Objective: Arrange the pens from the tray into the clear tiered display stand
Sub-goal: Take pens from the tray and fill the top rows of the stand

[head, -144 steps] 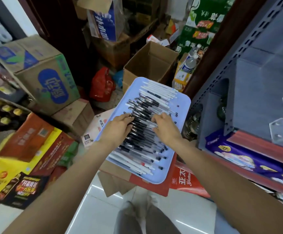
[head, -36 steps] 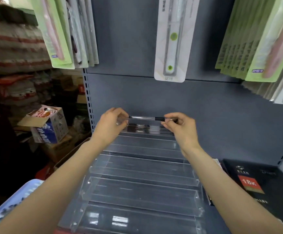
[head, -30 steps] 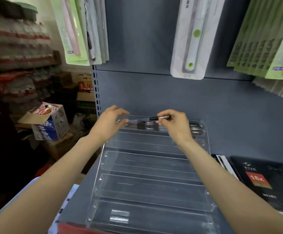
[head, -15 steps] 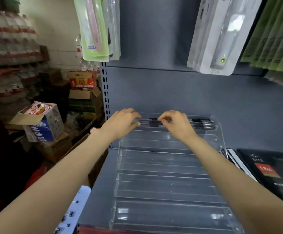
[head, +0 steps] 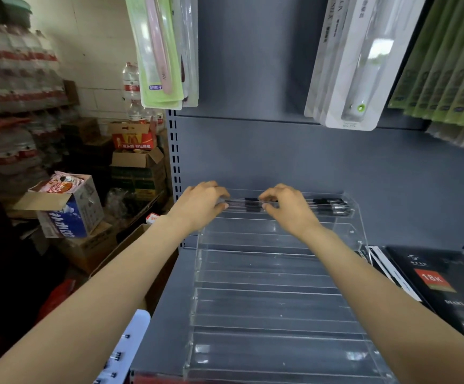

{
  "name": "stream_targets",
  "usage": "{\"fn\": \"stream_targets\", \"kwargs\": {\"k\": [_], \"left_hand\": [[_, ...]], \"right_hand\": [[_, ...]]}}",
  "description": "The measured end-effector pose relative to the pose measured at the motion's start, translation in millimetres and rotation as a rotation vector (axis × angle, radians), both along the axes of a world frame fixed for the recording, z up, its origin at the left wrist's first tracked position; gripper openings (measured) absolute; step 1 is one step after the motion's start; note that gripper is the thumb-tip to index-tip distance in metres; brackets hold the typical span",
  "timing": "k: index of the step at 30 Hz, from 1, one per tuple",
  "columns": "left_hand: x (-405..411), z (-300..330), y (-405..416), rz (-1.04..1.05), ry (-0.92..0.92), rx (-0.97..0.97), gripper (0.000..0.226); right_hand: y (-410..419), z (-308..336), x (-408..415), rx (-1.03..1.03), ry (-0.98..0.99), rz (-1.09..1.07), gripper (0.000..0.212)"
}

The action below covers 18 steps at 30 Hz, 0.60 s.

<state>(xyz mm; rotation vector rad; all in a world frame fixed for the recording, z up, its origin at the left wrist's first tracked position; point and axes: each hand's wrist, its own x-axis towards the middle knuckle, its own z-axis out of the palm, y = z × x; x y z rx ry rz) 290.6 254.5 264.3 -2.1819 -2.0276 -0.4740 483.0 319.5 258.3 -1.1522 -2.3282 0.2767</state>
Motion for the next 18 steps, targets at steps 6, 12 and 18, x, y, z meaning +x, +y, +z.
{"fn": "stream_targets", "kwargs": {"k": [6,12,18], "left_hand": [[16,0,-24,0.112,-0.107,0.245,0.027],[10,-26,-88,0.227,-0.251,0.341,0.021],[-44,-75,-178,0.435,-0.316,0.252,0.018]], "right_hand": [[-24,-1,-6,0.082,0.17,0.068,0.02],[-79,-15,-33,-0.024,0.209,0.224,0.021],[-158,-46,-94,-0.09,0.163,0.328,0.021]]}}
